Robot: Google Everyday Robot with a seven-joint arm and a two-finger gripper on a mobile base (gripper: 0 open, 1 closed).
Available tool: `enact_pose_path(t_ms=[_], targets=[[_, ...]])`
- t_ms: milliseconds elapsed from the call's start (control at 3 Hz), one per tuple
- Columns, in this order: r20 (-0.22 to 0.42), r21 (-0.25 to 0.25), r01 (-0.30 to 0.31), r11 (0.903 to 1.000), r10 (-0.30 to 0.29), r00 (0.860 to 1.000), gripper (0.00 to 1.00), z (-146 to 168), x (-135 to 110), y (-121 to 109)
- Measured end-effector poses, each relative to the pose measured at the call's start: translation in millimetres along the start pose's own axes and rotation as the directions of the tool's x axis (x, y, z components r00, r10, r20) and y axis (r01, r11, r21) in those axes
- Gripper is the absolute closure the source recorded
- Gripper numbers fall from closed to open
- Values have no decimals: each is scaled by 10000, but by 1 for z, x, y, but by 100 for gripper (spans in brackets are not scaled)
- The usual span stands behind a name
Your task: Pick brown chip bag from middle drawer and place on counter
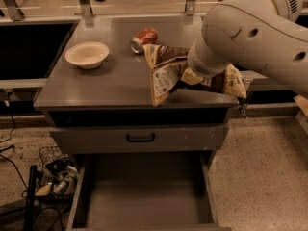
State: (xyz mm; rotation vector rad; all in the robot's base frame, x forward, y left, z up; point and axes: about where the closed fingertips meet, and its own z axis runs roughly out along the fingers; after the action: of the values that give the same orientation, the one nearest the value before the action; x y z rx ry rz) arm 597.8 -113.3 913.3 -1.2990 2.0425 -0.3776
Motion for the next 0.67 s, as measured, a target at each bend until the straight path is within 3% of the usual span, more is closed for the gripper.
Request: enact_pose_path(t_ms=[667], targets=[[218, -877, 68, 9961, -49, 9998, 100, 73, -23, -23]])
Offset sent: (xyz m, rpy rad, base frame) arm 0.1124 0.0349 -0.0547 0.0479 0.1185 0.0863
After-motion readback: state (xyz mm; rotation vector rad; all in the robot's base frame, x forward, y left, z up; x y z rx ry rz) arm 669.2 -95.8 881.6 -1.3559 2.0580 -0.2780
